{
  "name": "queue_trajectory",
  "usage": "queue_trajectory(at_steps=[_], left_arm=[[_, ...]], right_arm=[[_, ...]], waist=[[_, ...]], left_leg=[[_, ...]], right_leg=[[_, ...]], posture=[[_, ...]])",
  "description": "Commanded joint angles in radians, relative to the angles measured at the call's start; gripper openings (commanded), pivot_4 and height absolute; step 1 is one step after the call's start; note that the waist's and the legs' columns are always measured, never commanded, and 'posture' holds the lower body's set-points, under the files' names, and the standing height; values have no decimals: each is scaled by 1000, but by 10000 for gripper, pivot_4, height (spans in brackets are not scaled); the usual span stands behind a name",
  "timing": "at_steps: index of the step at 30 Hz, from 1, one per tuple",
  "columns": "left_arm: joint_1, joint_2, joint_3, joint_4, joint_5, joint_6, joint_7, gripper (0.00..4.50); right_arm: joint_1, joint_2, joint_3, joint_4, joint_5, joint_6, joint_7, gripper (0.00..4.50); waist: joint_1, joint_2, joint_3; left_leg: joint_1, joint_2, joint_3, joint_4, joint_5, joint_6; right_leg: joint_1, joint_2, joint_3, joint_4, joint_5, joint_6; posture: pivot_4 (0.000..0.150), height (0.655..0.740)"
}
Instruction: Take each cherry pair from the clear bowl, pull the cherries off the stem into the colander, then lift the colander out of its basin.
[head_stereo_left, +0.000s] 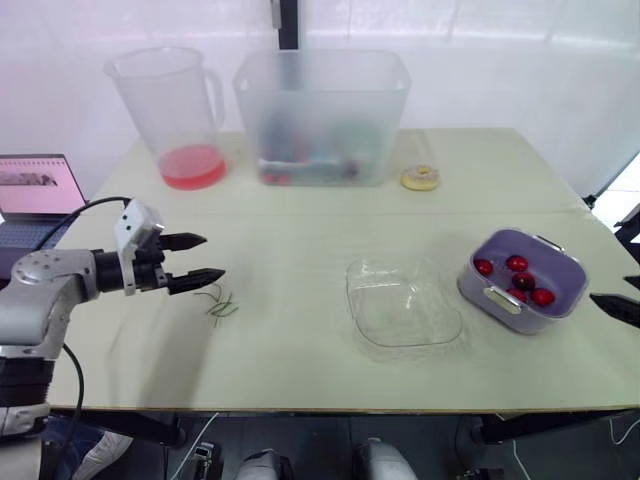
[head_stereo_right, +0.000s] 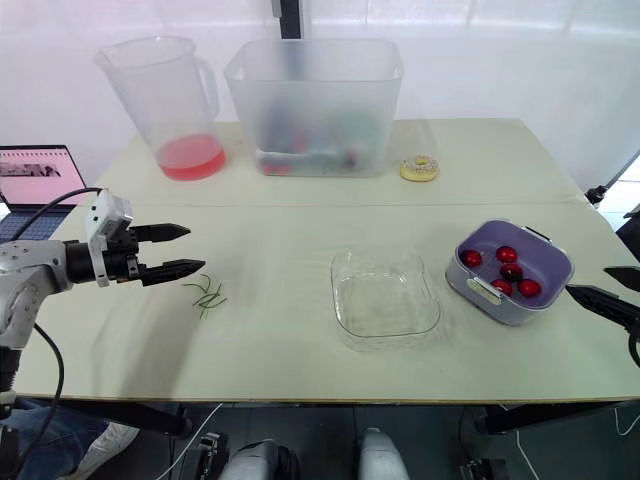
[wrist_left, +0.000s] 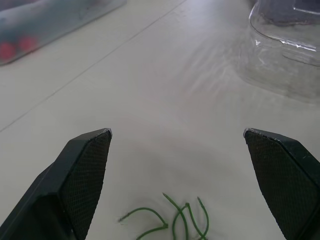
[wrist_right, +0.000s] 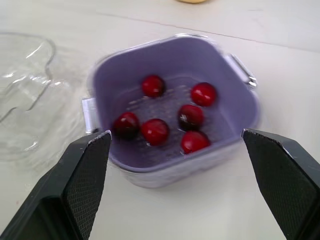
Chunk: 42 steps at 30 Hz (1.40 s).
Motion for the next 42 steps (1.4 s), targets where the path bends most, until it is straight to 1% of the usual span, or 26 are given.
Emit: queue_trajectory(at_steps=[1, 3, 6, 9, 10, 13, 15, 17, 21, 26, 29, 30, 31, 33, 34, 35, 36, 42], left_arm=[[-1, 0, 39, -69, -51, 21, 5, 44455], [-7, -4, 41, -96, -85, 45, -1, 44455], [-20, -12, 33, -157, -146, 81, -17, 44455], [-27, -45, 16, -246, -188, 110, 18, 44455], [-27, -52, 9, -266, -192, 118, 33, 44455], [-3, -52, -74, -328, -98, 85, 75, 44455], [22, -54, -85, -365, -93, 89, 93, 44455], [44, -55, -76, -394, -109, 102, 106, 44455], [91, -40, -61, -399, -109, 118, 128, 44455], [118, -45, -54, -404, -108, 99, 139, 44455], [118, -53, -62, -404, -105, 93, 150, 44455], [117, -54, -66, -403, -103, 91, 152, 45000], [115, -55, -68, -402, -103, 89, 155, 45000], [110, -56, -71, -400, -103, 88, 158, 45000], [109, -56, -73, -399, -102, 88, 159, 45000], [108, -57, -74, -399, -102, 88, 160, 45000], [104, -60, -67, -403, -113, 95, 164, 45000], [89, -61, -60, -408, -136, 106, 173, 45000]], right_arm=[[-11, -49, 15, -94, 15, 41, -5, 45000], [-23, -80, 65, -151, 6, 65, -27, 45000], [-122, -134, 178, -251, 51, 124, -67, 45000], [-254, -168, 362, -333, 39, 206, -182, 45000], [-283, -176, 404, -346, 36, 239, -209, 45000], [-421, -165, 551, -356, 84, 381, -254, 45000], [-486, -164, 643, -336, 59, 397, -267, 45000], [-508, -175, 704, -309, 26, 391, -269, 45000], [-504, -195, 776, -262, -41, 351, -266, 45000], [-549, -182, 807, -182, -92, 343, -285, 45000], [-551, -173, 828, -169, -103, 343, -278, 45000], [-551, -170, 837, -171, -105, 344, -273, 39155], [-552, -166, 845, -174, -107, 347, -272, 36287], [-557, -165, 860, -179, -119, 335, -272, 26412], [-557, -167, 863, -188, -119, 330, -266, 22281], [-557, -169, 865, -193, -120, 327, -261, 16293], [-555, -177, 865, -202, -123, 327, -258, 11906], [-551, -201, 852, -214, -146, 340, -260, 11906]], waist=[[0, 0, 0], [-1, 0, 0], [-5, 0, 0], [-6, 0, 0], [-5, 0, 0], [0, -1, 0], [-1, -1, 1], [-1, -1, 1], [0, -2, 1], [-2, -2, 1], [-1, -2, 1], [-1, -2, 1], [-2, -2, 1], [-2, -2, 1], [-2, -2, 1], [-2, -2, 1], [-2, -2, 1], [-1, -2, 1]], left_leg=[[0, 0, -1, 0, 0, 0], [-1, 0, -3, 0, 0, 0], [-1, 0, -4, 1, 0, 0], [-1, 0, -5, 1, 0, 0], [-1, 0, -5, 1, 0, 0], [-2, -1, -7, 1, 0, 0], [-2, -3, -7, 1, 0, 0], [-3, -3, -7, 1, 0, 0], [-3, -3, -8, 1, 0, 0], [-3, -3, -8, 1, 0, 0], [-3, -3, -8, 1, 0, 0], [-3, -3, -8, 1, 0, 0], [-3, -3, -8, 1, 0, 0], [-3, -3, -8, 1, 0, 0], [-3, -3, -8, 1, 0, 0], [-3, -3, -8, 1, 0, 0], [-3, -3, -8, 1, 0, 0], [-3, -3, -8, 1, 0, 0]], right_leg=[[0, 0, -1, 0, 0, 0], [1, -1, -2, 0, 0, 0], [1, -1, -3, 0, 0, 0], [1, -1, -4, 0, 0, 0], [1, -1, -4, 0, 0, 0], [2, -2, -5, 0, 0, 0], [2, -5, -5, 0, 0, 0], [1, -5, -6, 0, 0, 0], [1, -6, -7, -1, 0, 0], [1, -6, -8, -1, 0, 0], [1, -6, -8, -1, 0, 0], [1, -6, -8, -1, 0, 0], [1, -6, -8, -1, 0, 0], [2, -6, -8, -1, 0, 0], [2, -6, -8, -1, 0, 0], [1, -6, -8, -1, 0, 0], [1, -6, -8, -1, 0, 0], [1, -6, -8, -1, 0, 0]], posture=[[1500, 7078], [1500, 7078], [1500, 7078], [1500, 7078], [1500, 7078], [1500, 7078], [1500, 7078], [1500, 7078], [1500, 7078], [1500, 7078], [1500, 7078], [1500, 7078], [1500, 7078], [1500, 7078], [1500, 7078], [1500, 7078], [1500, 7078], [1500, 7078]])
